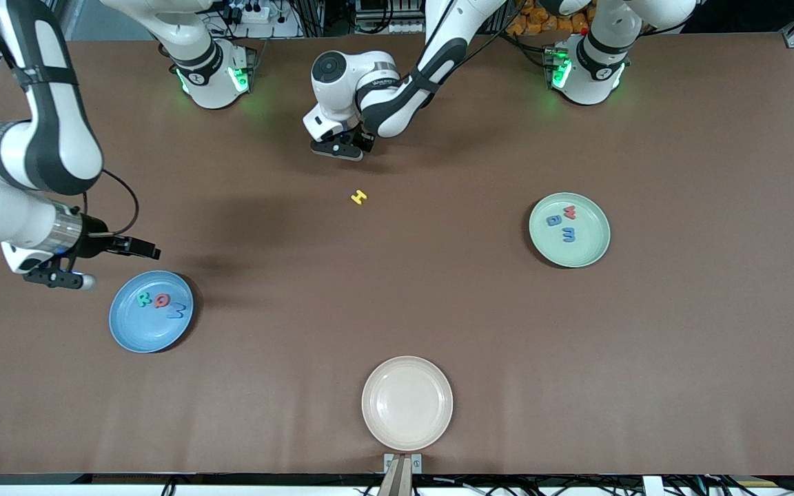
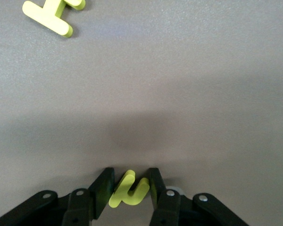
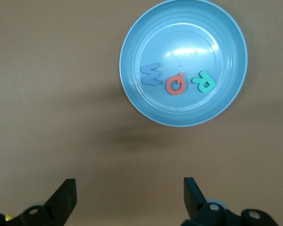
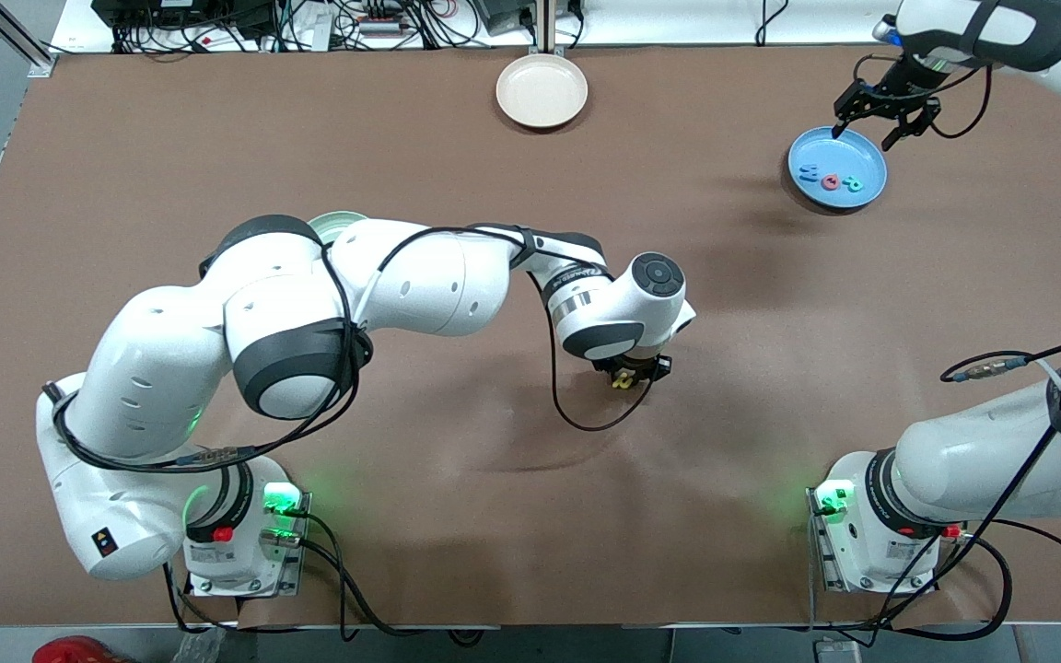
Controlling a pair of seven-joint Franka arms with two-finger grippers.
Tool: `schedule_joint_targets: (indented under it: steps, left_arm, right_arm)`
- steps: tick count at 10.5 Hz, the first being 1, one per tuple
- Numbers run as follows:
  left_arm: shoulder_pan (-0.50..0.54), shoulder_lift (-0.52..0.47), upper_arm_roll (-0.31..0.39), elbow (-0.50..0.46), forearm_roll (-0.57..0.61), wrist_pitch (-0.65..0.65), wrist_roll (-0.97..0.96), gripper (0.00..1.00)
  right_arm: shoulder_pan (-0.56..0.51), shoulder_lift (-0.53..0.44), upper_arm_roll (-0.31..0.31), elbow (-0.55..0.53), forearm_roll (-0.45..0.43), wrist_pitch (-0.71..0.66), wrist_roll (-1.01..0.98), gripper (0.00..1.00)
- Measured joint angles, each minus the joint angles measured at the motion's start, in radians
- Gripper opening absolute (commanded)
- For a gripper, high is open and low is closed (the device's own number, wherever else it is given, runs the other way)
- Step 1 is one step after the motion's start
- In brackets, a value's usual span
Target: Sort uppercase to blue plate, lowercase to green plate
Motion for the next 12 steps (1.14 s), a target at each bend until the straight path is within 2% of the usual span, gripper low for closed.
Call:
schedule_joint_targets:
  steps: [4, 12]
  left_arm:
    - [0.0, -0.001, -0.015, 0.0, 0.0, -0.031, 0.003, 0.39]
    - [0.003, -0.006, -0.028, 0.001, 0.0, -0.072, 0.01, 0.17]
  right_arm:
    - [0.001, 0.0, 0.0, 0.03, -0.027, -0.021, -0.01, 1.0]
    - [0.0, 0.0, -0.003, 0.038, -0.044, -0.038, -0.011, 1.0]
